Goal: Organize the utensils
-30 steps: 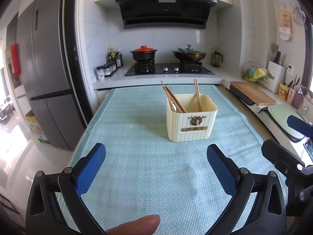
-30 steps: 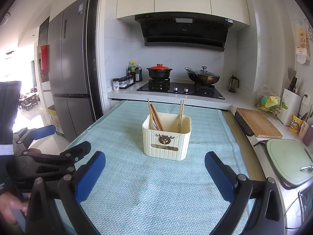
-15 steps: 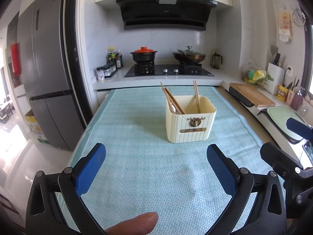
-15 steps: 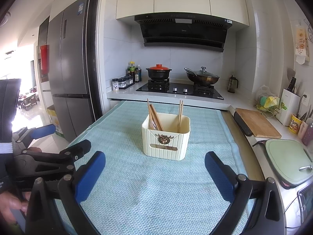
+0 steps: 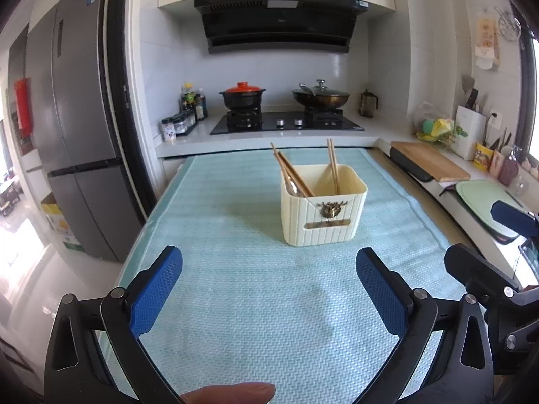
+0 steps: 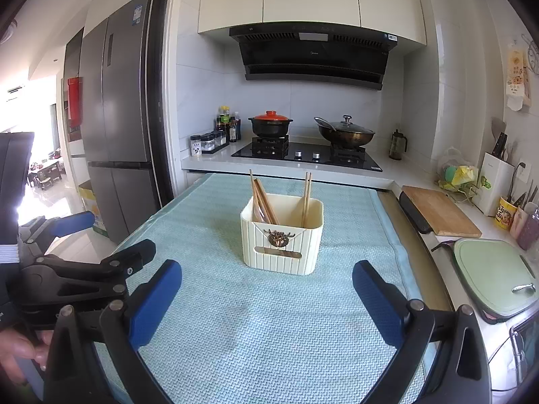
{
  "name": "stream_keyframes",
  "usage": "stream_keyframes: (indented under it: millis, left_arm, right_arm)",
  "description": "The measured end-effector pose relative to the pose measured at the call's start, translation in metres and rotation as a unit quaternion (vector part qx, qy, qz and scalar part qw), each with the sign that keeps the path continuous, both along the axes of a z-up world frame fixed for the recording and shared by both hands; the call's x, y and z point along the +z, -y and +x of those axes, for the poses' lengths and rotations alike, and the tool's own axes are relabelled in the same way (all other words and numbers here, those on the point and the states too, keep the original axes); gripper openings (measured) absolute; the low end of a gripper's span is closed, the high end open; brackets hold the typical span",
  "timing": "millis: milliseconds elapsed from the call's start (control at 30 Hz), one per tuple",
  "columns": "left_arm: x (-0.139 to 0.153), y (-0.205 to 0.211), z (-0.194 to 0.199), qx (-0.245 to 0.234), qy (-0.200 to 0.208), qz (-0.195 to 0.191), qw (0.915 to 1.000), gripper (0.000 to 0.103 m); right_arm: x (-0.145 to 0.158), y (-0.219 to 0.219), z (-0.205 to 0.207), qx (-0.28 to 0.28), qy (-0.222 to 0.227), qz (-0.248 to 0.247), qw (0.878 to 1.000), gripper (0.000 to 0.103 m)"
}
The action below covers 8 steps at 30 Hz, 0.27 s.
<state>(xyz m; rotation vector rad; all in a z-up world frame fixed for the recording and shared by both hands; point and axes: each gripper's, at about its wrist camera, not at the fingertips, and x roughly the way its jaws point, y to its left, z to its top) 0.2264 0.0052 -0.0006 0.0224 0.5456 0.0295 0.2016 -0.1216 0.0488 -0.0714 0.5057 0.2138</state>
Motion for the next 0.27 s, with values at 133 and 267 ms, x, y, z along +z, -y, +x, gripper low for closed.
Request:
stream_keyframes:
  millis: [133, 267]
  left_arm:
    - [-0.0008, 0.0000, 0.0001, 0.006, -0.001, 0.001, 1.0000, 0.103]
    - [-0.0011, -0.0021, 0.0002, 0.019, 0.002, 0.003, 0.9998, 0.103]
  right_arm:
    - [-0.0006, 0.0000, 0.0005, -0.003, -0.002, -0.001, 1.000, 0.103]
    - [-0.0024, 0.0001, 0.0002, -0.006, -0.005, 0.000, 1.000, 0.103]
